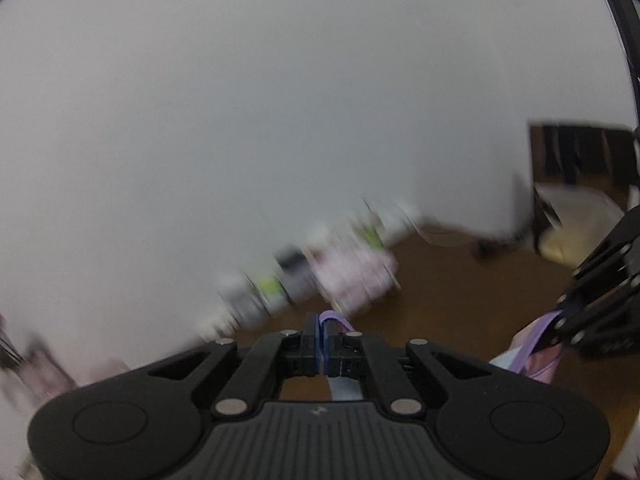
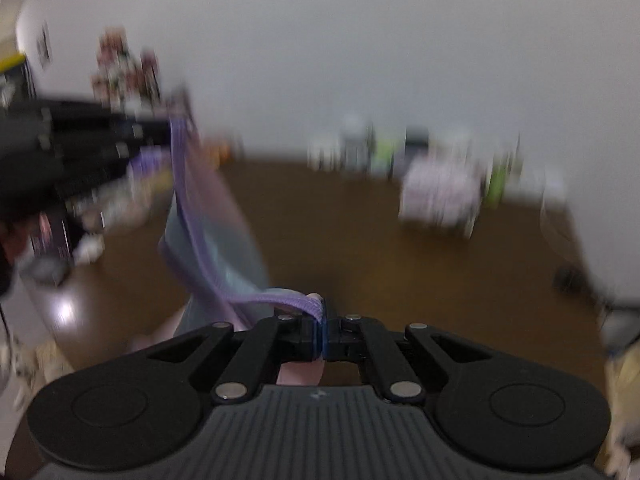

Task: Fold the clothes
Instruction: 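Lift the garment high with both grippers, holding it spread between them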

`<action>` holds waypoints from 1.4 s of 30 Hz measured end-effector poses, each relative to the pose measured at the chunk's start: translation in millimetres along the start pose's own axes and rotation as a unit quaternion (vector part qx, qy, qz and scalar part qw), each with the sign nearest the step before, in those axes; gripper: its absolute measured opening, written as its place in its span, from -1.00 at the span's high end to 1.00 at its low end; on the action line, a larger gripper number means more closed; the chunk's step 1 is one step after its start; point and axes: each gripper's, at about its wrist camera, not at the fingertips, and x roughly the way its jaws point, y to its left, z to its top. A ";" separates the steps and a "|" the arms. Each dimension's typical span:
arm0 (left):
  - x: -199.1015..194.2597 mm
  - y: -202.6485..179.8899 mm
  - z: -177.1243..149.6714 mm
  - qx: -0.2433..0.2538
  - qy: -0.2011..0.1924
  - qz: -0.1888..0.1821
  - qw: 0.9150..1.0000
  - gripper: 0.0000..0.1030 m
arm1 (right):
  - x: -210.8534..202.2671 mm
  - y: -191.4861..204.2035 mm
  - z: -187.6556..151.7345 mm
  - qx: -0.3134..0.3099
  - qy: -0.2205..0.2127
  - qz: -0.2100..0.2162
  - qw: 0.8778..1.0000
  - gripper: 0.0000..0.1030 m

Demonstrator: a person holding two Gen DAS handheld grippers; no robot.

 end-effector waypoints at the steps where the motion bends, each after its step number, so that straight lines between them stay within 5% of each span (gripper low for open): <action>1: 9.0 -2.1 -7.3 -0.001 0.013 -0.008 1.000 0.99 | 17.2 -1.2 -12.0 0.001 0.021 0.001 1.000 0.95; 5: 39.0 -5.4 -26.4 0.000 0.042 -0.029 0.999 0.99 | 52.7 1.9 -27.8 0.000 0.058 0.002 0.998 0.82; 9: 50.6 -8.1 -27.5 -0.002 0.047 -0.051 0.998 0.99 | 60.0 10.2 -23.9 -0.012 0.048 0.023 0.999 0.23; 15: 61.1 -17.2 -30.4 -0.001 0.047 -0.083 0.995 0.99 | 52.8 17.2 -17.1 -0.011 -0.026 0.055 0.998 0.23; 20: 56.4 -21.2 -33.2 0.002 0.041 -0.091 0.995 0.99 | 72.6 18.2 -14.9 -0.027 -0.023 0.068 0.997 0.30; 24: 52.1 -22.1 -35.5 0.006 0.039 -0.094 0.995 0.99 | 92.7 16.4 -18.6 -0.032 -0.017 0.059 0.998 0.58; 29: 50.0 -18.0 -38.0 0.004 0.040 -0.089 0.995 0.99 | 109.9 6.6 -13.2 -0.013 -0.010 0.087 0.996 0.61; 31: 51.7 -11.6 -39.9 -0.002 0.045 -0.079 0.996 0.99 | 104.2 2.4 -5.7 -0.001 -0.019 0.084 0.996 0.97; 34: 59.3 3.2 -45.8 -0.015 0.058 -0.058 0.997 0.99 | 95.8 -4.1 5.6 0.018 -0.032 0.079 0.996 0.98; 38: 87.0 29.3 -58.6 -0.067 0.090 -0.038 0.993 0.95 | 84.6 -12.6 20.6 0.042 -0.050 0.073 0.995 0.98; 42: 122.0 49.6 -73.9 -0.173 0.120 -0.047 0.976 0.55 | 73.4 -21.1 35.6 0.067 -0.068 0.066 0.993 0.98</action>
